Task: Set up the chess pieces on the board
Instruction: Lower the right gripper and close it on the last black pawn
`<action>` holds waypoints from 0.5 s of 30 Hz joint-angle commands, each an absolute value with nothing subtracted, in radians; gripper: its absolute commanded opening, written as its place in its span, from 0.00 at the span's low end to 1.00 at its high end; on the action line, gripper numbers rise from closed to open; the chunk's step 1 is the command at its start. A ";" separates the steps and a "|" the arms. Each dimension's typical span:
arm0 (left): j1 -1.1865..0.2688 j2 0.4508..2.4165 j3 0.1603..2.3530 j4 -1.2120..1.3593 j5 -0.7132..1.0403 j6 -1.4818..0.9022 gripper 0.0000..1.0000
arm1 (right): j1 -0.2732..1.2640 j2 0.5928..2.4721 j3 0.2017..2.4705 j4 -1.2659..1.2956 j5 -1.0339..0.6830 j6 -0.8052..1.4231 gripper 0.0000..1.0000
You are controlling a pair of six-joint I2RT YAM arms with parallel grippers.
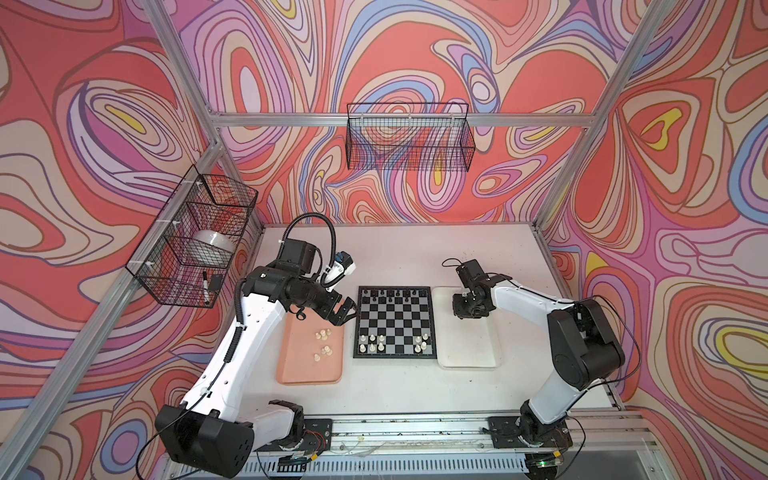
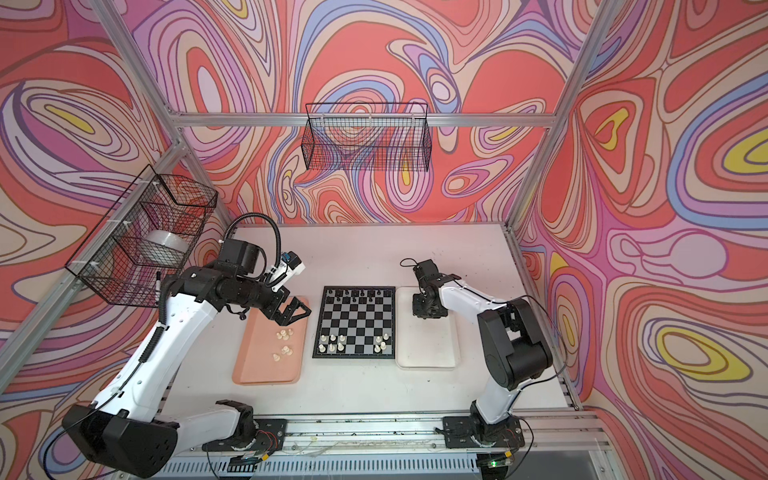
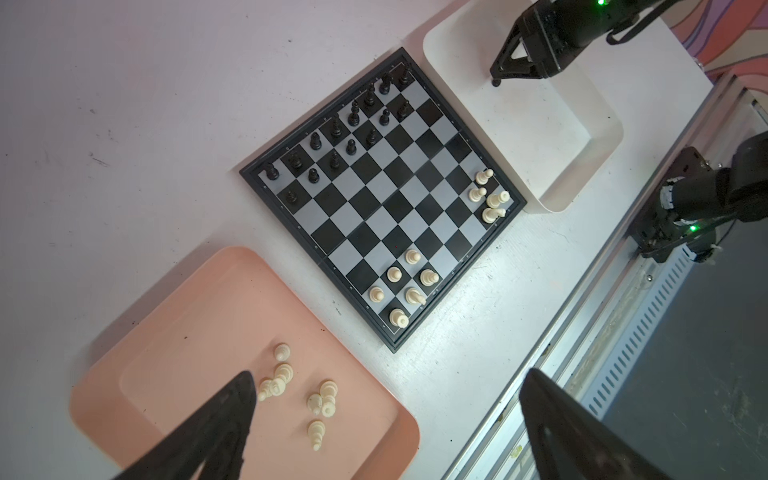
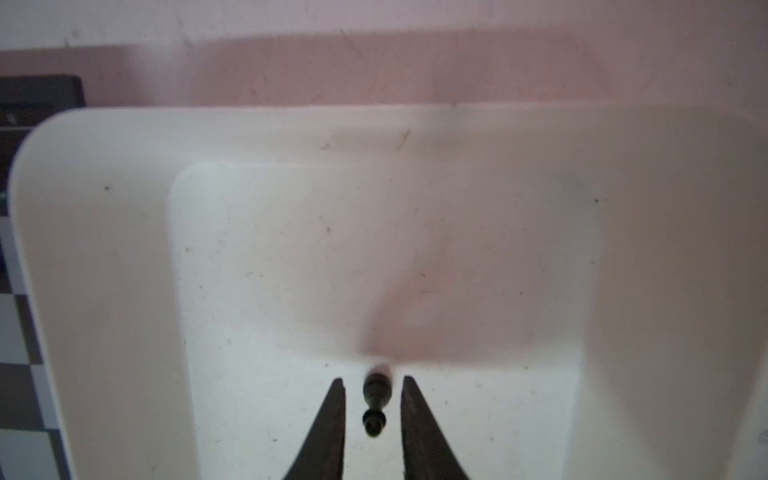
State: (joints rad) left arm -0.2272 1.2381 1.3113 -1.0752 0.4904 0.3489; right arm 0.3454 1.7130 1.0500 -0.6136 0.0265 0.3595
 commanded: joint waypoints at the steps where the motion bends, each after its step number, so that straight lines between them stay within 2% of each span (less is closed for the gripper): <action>1: -0.230 1.221 1.302 -1.118 0.514 0.382 1.00 | 0.340 1.730 1.063 -0.610 0.031 0.352 0.23; 8: -0.232 1.226 1.304 -1.103 0.492 0.369 1.00 | 0.341 1.724 1.057 -0.610 0.035 0.349 0.22; 15: -0.235 1.226 1.302 -1.098 0.490 0.362 1.00 | 0.341 1.724 1.059 -0.618 0.032 0.345 0.16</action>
State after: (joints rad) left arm -0.2295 1.2377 1.3106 -1.0779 0.4896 0.3553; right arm 0.3454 1.7218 1.0500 -0.6144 0.0273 0.3542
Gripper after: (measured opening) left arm 0.998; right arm 0.169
